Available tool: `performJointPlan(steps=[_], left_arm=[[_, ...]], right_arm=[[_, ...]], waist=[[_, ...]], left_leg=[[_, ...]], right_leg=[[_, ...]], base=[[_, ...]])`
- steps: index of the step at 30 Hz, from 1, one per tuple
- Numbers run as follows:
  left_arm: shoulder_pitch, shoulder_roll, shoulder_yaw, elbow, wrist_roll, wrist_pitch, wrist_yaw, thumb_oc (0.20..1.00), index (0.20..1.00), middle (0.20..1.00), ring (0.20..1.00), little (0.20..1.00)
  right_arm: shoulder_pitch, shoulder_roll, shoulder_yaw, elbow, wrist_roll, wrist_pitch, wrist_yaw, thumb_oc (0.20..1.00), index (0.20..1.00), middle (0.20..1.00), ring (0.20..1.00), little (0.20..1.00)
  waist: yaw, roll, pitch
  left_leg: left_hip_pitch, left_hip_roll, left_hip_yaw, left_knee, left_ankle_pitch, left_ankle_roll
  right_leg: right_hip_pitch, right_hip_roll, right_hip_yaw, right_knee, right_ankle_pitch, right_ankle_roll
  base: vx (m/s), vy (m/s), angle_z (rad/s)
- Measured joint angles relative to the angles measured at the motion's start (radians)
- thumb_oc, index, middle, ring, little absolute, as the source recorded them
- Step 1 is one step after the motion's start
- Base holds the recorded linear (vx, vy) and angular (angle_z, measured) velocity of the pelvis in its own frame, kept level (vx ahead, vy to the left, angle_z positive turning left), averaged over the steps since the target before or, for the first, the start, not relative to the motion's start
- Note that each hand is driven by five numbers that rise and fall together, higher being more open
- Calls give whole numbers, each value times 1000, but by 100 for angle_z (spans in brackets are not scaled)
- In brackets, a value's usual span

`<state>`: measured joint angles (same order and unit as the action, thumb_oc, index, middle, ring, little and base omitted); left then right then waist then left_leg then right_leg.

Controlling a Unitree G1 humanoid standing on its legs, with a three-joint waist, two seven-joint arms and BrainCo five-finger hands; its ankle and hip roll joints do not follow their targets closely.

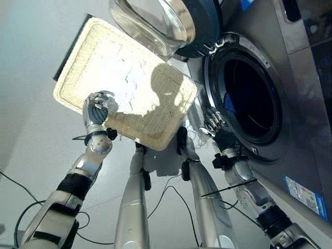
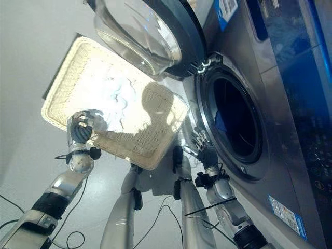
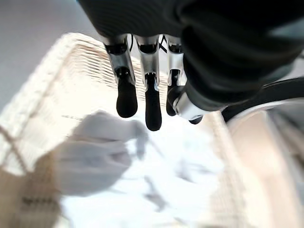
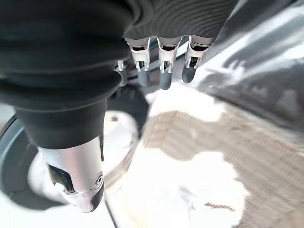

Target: Put the clothes into the washing machine.

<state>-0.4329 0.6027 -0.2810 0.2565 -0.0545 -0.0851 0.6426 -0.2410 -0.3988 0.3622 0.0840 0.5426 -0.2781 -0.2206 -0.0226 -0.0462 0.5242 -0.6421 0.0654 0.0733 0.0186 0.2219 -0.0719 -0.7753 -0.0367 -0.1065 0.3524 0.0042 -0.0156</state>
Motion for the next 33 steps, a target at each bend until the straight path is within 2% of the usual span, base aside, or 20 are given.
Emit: performJointPlan(steps=[3,4,6,7,8,10,11,12,14,15,16,17,18,19,20,22,23,26,28,33], left_arm=[[15,-1,2,-26,0,-12,-35,200,200,200,200,200],[48,-1,-5,-76,1,-30,-78,200,200,200,200,200],[55,0,-4,-88,1,-39,-90,200,200,200,200,200],[51,30,-7,-108,-1,-33,-156,200,200,200,200,200],[55,48,-13,-129,-4,-29,-180,200,200,200,200,200],[55,63,-10,-187,-50,-41,-273,200,200,200,200,200],[55,63,-10,-187,-50,-41,-273,200,200,200,200,200],[39,69,-11,-201,-59,-40,-317,200,200,200,200,200],[26,68,-18,-199,-58,-32,-338,213,213,213,213,213],[18,68,-22,-198,-56,-24,-339,363,363,363,363,363],[13,68,-23,-198,-54,-14,-338,595,595,595,595,595],[13,68,-23,-198,-54,-14,-338,595,595,595,595,595],[-9,69,-25,-189,-36,32,-312,1000,1000,1000,1000,1000],[-9,69,-25,-189,-36,32,-312,1000,1000,1000,1000,1000],[-40,70,-31,-145,-36,88,-272,1000,1000,1000,1000,1000],[-67,74,-55,-105,-11,140,-231,1000,1000,1000,1000,1000],[-136,74,-101,20,40,227,-154,1000,1000,1000,1000,1000],[-169,64,-112,103,58,344,-62,1000,1000,1000,1000,1000],[-198,53,-139,159,96,397,-14,1000,1000,1000,1000,1000],[-300,39,-189,269,143,479,20,1000,1000,1000,1000,1000]], right_arm=[[-13,-3,-12,1,-29,1,-8,1000,1000,1000,1000,1000],[-30,-8,-27,1,-74,1,-18,1000,1000,1000,1000,1000],[-34,-11,-36,1,-93,1,-22,1000,1000,1000,1000,1000],[-72,-61,-26,6,-220,69,-38,1000,1000,1000,1000,1000],[-82,-100,-14,6,-270,94,-42,1000,1000,1000,1000,1000],[-118,-200,9,-1,-482,149,-44,1000,1000,1000,1000,1000],[-118,-200,9,-1,-482,149,-44,1000,1000,1000,1000,1000],[-154,-208,8,0,-572,168,-49,1000,1000,1000,1000,1000],[-191,-211,24,6,-612,181,-48,1000,1000,1000,1000,1000],[-203,-217,34,9,-616,189,-47,1000,1000,1000,1000,1000],[-211,-218,41,13,-619,195,-47,1000,1000,1000,1000,1000],[-211,-218,41,13,-619,195,-47,1000,1000,1000,1000,1000],[-232,-211,54,31,-619,205,-46,1000,1000,1000,1000,1000],[-232,-211,54,31,-619,205,-46,1000,1000,1000,1000,1000],[-249,-209,64,55,-619,221,-45,1000,1000,1000,1000,1000],[-256,-209,70,65,-617,229,-42,1000,1000,1000,1000,1000],[-268,-213,92,72,-608,255,-31,1000,1000,1000,1000,1000],[-275,-212,103,70,-598,272,-26,1000,1000,1000,1000,1000],[-275,-211,131,78,-576,298,-23,1000,1000,1000,1000,1000],[-281,-212,166,81,-524,306,-20,1000,1000,1000,1000,1000]], waist=[[14,8,1],[15,29,-4],[20,39,-10],[35,58,-7],[34,63,-7],[37,82,-11],[37,82,-11],[37,84,-11],[35,85,-11],[35,86,-10],[35,86,-10],[35,86,-10],[36,87,-9],[36,87,-9],[36,87,-9],[34,87,-9],[16,85,-8],[4,83,-7],[-8,75,-3],[-53,41,12]], left_leg=[[22,0,-1,-4,0,0],[56,-1,-9,-10,-1,-2],[57,-2,-14,-9,-2,-3],[72,-2,-19,-11,1,-4],[83,-4,-18,-14,2,-3],[111,-8,-18,-20,3,-1],[111,-8,-18,-20,3,-1],[116,-8,-18,-20,3,-1],[116,-8,-17,-21,4,0],[116,-8,-17,-21,4,0],[117,-7,-18,-21,4,0],[117,-7,-18,-21,4,0],[118,-5,-18,-21,4,-1],[118,-5,-18,-21,4,-1],[118,-4,-19,-22,3,-1],[118,-3,-19,-23,4,-1],[117,-3,-19,-22,0,-5],[106,-2,-12,-24,-3,-6],[97,0,-2,-24,-3,-6],[82,0,17,-25,-12,-1]], right_leg=[[22,-1,-3,0,-1,0],[56,-4,-11,0,-11,1],[60,-6,-16,2,-15,1],[75,-13,-19,6,-16,0],[82,-15,-19,7,-16,0],[109,-17,-23,6,-17,1],[109,-17,-23,6,-17,1],[115,-18,-23,4,-17,1],[115,-17,-23,4,-17,2],[115,-18,-24,4,-17,2],[115,-17,-24,4,-17,2],[115,-17,-24,4,-17,2],[117,-15,-25,1,-17,1],[117,-15,-25,1,-17,1],[119,-14,-27,-4,-16,1],[122,-8,-28,-8,-16,1],[122,-6,-20,-10,-17,1],[109,-3,-15,-20,-15,2],[101,0,-8,-25,-12,1],[84,3,11,-42,3,-3]], base=[[-23,-14,6],[-51,-20,14],[-60,-2,12],[-34,26,5],[-52,29,3],[-15,2,0],[-44,-7,2],[-39,-7,0],[-25,-10,-1],[0,0,0],[0,0,0],[0,0,0],[0,0,0],[0,0,0],[0,0,0],[51,47,2],[56,52,2],[63,74,-7],[68,96,-11],[62,98,-11]])
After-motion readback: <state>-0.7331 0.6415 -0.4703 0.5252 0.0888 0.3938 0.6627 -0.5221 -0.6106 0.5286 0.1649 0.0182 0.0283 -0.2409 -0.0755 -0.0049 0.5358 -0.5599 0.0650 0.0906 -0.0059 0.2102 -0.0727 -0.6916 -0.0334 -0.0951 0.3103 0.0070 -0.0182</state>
